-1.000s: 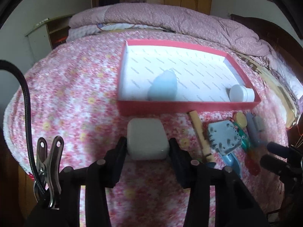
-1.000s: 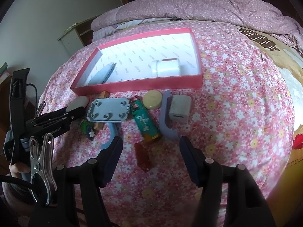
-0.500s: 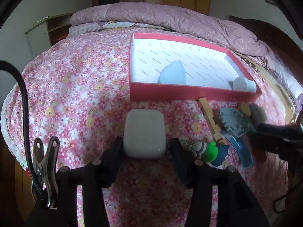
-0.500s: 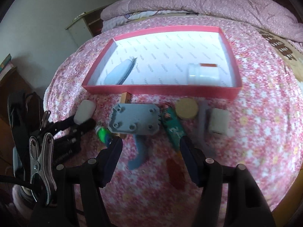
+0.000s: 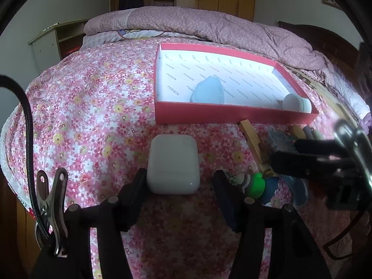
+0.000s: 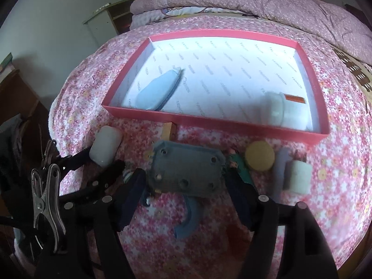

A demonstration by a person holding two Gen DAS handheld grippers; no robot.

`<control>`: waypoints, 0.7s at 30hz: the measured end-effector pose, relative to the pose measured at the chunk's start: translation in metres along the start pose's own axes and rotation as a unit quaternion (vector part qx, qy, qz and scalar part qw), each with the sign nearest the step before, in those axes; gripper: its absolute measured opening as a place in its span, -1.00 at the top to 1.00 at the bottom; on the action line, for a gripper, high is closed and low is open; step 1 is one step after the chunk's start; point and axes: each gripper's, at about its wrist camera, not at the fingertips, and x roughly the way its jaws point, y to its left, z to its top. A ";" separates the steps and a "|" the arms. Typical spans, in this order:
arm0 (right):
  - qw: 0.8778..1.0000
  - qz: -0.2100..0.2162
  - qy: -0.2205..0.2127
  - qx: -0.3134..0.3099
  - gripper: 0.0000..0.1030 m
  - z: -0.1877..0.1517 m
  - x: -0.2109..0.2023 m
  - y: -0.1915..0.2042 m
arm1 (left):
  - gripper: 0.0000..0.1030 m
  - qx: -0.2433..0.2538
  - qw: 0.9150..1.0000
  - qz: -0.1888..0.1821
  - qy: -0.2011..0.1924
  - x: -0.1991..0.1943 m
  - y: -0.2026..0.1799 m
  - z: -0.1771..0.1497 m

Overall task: Organize rigid objects
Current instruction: 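Grasp grey perforated plate with right tool while left tool holds white case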

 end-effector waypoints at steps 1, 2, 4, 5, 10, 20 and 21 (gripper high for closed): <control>1.000 -0.001 -0.002 -0.002 -0.40 0.001 0.001 0.002 | -0.20 0.001 1.000 0.000 -0.001 0.000 0.000 0.000; 1.000 -0.004 -0.003 -0.005 -0.40 0.002 0.002 0.003 | -0.20 0.001 1.000 0.000 -0.001 -0.001 -0.001 0.000; 1.000 -0.016 -0.007 -0.015 -0.40 0.002 0.004 0.005 | -0.20 0.000 1.000 0.000 -0.001 -0.001 -0.001 0.000; 0.999 -0.027 -0.010 -0.022 -0.40 0.001 0.005 0.007 | -0.20 0.000 1.000 0.000 -0.002 -0.001 -0.001 0.000; 1.000 -0.026 0.003 -0.008 -0.38 -0.002 0.013 -0.001 | -0.20 0.001 1.000 0.002 -0.003 -0.001 -0.002 0.000; 1.000 -0.004 -0.018 0.013 -0.24 -0.011 0.000 -0.017 | -0.22 0.005 1.000 0.011 -0.014 0.001 -0.005 0.003; 1.000 -0.006 -0.022 0.013 -0.24 -0.011 -0.002 -0.017 | -0.15 0.003 1.000 0.011 -0.015 0.000 -0.005 0.003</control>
